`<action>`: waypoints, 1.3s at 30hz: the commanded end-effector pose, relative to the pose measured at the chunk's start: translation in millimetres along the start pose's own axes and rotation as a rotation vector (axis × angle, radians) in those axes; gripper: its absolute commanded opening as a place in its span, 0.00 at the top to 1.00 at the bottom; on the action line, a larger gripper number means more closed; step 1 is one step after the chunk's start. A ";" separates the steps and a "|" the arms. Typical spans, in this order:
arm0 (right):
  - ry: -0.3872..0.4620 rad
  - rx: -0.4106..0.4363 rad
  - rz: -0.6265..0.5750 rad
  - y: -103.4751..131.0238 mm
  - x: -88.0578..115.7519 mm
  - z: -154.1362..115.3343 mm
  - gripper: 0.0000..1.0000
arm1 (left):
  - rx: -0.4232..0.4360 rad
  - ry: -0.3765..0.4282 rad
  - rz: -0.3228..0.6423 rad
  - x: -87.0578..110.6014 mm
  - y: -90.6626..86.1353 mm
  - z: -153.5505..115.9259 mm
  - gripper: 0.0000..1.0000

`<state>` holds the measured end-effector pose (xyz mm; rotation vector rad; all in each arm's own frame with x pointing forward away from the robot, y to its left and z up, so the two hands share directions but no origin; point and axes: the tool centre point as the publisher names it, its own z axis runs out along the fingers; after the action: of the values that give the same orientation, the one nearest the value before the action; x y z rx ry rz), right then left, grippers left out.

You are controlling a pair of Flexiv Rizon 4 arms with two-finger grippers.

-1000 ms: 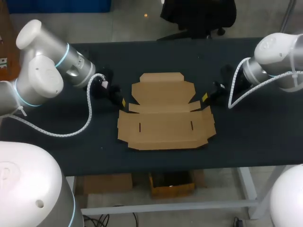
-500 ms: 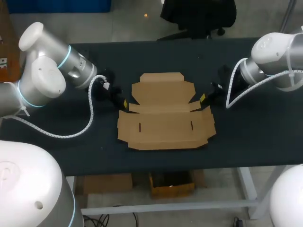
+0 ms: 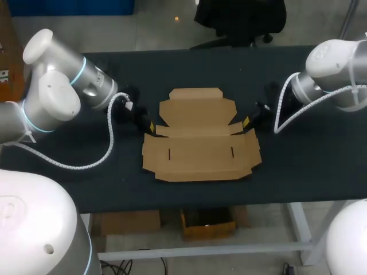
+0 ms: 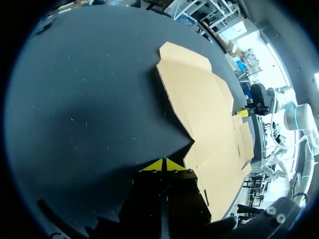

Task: Assemble the packaging by folding the flat box into shape, placing the metal phone stand inside, and closing the box properly

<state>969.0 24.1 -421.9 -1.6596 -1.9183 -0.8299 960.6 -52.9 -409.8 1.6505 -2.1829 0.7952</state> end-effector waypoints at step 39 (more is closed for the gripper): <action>-0.020 -0.005 0.090 -4.0 11.6 8.7 1.00 | 0.017 -0.039 0.015 16.7 5.2 5.0 1.00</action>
<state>966.7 36.9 -422.1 -1.7400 -1.8420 -0.7822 952.2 -64.7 -407.0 1.6627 -2.2185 0.8000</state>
